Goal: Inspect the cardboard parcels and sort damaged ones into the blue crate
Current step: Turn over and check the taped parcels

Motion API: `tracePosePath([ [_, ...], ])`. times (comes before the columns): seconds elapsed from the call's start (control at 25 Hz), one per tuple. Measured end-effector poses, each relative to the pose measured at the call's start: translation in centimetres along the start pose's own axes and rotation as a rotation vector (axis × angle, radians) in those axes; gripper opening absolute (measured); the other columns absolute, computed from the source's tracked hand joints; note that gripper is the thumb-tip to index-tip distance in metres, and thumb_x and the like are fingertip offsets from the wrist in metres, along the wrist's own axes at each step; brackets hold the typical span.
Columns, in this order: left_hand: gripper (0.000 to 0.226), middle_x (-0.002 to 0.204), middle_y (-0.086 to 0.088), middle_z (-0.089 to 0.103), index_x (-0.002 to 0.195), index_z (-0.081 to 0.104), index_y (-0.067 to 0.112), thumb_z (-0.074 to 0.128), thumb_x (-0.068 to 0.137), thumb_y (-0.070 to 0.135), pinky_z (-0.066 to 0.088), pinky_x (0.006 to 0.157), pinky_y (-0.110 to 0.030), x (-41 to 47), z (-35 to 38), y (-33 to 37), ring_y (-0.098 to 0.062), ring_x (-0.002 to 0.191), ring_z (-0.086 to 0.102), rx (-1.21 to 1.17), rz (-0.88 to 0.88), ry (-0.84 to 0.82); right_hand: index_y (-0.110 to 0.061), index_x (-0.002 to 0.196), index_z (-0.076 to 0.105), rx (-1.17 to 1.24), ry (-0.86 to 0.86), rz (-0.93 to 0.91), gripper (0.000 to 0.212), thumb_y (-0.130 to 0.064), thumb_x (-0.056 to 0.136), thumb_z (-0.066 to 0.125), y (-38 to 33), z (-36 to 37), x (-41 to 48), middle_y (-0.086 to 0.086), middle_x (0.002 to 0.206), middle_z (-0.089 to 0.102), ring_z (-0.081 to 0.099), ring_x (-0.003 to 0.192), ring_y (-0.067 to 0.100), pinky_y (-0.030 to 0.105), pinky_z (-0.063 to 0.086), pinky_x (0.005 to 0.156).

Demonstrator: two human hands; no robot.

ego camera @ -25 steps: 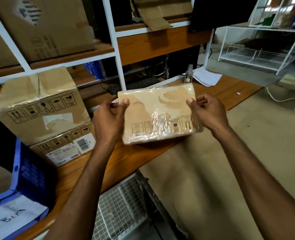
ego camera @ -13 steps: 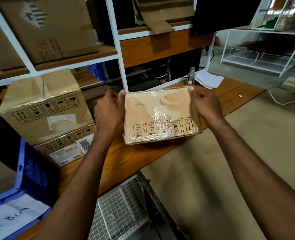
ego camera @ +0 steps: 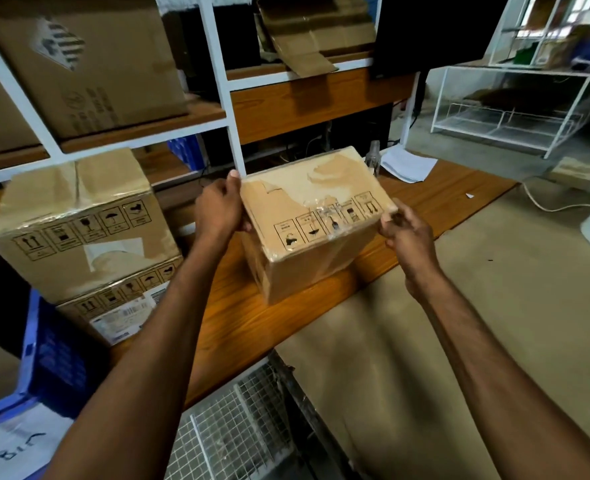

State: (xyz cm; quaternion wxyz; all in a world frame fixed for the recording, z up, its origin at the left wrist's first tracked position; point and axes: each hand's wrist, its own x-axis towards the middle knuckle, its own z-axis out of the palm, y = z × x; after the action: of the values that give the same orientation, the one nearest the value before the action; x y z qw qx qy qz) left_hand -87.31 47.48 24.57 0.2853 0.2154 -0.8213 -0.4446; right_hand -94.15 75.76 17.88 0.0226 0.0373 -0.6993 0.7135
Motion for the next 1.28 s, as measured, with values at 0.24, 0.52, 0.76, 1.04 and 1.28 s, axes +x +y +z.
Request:
tracePosePath([
  [0.24, 0.046, 0.096, 0.003, 0.069, 0.112, 0.067, 0.017, 0.052, 0.102, 0.059, 0.048, 0.062, -0.020, -1.1, -0.3, 0.3, -0.009, 0.083, 0.067, -0.268, -0.154, -0.107, -0.034, 0.141, 0.055, -0.152, 0.055, -0.189, 0.043, -0.036, 0.100, 0.065, -2.2, 1.2, 1.3, -0.009, 0.136, 0.060, 0.057, 0.124, 0.011, 0.042, 0.051, 0.105],
  [0.52, 0.072, 0.154, -0.004, 0.048, 0.148, 0.048, 0.042, 0.051, 0.088, 0.081, 0.048, 0.108, -0.052, -3.5, -1.0, -3.1, -0.021, 0.132, 0.054, -0.334, -0.010, -0.244, -0.040, 0.145, 0.048, -0.233, 0.059, -0.273, 0.052, -0.046, 0.097, 0.067, -1.5, 3.4, 0.4, -0.013, 0.141, 0.056, 0.054, 0.126, 0.009, 0.040, 0.051, 0.104],
  [0.76, 0.071, 0.160, -0.001, 0.044, 0.160, 0.033, 0.037, 0.047, 0.097, 0.065, 0.046, 0.101, -0.031, -5.4, -0.6, -2.9, -0.010, 0.131, 0.046, -0.292, 0.060, -0.143, -0.041, 0.146, 0.051, -0.295, 0.068, -0.307, 0.050, -0.053, 0.098, 0.060, -0.9, 4.3, 0.2, -0.009, 0.150, 0.053, 0.053, 0.131, 0.016, 0.045, 0.050, 0.106],
  [1.04, 0.041, 0.141, 0.003, 0.054, 0.131, 0.065, 0.047, 0.046, 0.100, 0.066, 0.054, 0.103, -0.048, -4.9, -0.5, -4.3, -0.019, 0.128, 0.056, -0.278, 0.103, -0.118, -0.024, 0.143, 0.053, -0.286, 0.175, -0.208, 0.045, -0.044, 0.102, 0.059, -1.5, 3.9, 1.4, -0.002, 0.135, 0.065, 0.060, 0.122, 0.021, 0.030, 0.047, 0.091],
  [1.28, 0.034, 0.139, 0.008, 0.041, 0.133, 0.064, 0.040, 0.053, 0.103, 0.052, 0.046, 0.107, -0.032, -5.3, -0.4, -4.1, -0.019, 0.139, 0.042, -0.222, 0.143, -0.130, -0.023, 0.145, 0.049, -0.293, 0.153, -0.173, 0.046, -0.044, 0.104, 0.055, -1.3, 3.7, 1.6, 0.000, 0.137, 0.062, 0.059, 0.123, 0.023, 0.032, 0.047, 0.092],
])
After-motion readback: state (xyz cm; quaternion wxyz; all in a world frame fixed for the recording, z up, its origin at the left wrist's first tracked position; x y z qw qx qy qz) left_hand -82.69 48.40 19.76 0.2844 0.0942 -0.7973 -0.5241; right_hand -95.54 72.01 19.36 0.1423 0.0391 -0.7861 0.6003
